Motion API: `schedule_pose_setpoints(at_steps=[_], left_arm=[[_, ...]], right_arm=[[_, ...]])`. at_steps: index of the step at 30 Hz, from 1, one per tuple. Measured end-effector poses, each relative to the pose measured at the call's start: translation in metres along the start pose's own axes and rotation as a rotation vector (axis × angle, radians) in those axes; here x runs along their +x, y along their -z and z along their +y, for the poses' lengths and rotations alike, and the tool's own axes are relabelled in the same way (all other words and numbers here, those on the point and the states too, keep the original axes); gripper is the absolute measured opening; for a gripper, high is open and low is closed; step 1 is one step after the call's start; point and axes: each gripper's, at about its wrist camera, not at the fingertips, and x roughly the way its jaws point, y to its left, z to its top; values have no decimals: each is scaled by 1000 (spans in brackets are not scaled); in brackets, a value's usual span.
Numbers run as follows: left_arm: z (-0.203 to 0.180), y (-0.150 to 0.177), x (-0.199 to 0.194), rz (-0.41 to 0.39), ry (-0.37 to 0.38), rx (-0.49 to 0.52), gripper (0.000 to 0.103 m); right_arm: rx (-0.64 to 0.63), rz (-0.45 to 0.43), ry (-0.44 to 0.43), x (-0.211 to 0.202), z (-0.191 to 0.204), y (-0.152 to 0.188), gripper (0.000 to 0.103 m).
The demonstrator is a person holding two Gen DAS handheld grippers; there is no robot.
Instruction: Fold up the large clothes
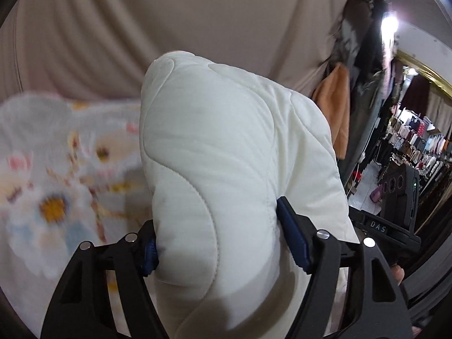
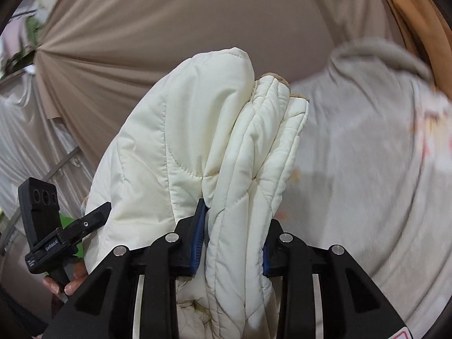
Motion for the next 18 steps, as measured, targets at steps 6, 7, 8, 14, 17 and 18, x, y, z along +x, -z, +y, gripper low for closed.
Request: schedule_pose_setpoints(at_steps=[6, 7, 8, 14, 17, 18], left_arm=[[19, -48, -69, -186, -47, 92, 70], [26, -52, -74, -205, -61, 105, 70], [35, -58, -80, -227, -82, 118, 71], [103, -65, -69, -235, -181, 100, 72], [151, -58, -40, -177, -208, 36, 71], [166, -54, -28, -156, -213, 11, 71]], right_arm=[[-117, -108, -91, 4, 66, -44, 32], [-129, -115, -106, 14, 79, -50, 32], [-136, -116, -116, 22, 87, -53, 32], [-136, -47, -155, 116, 116, -57, 33], [-106, 24, -139, 170, 114, -45, 33], [-100, 47, -125, 188, 112, -41, 33]])
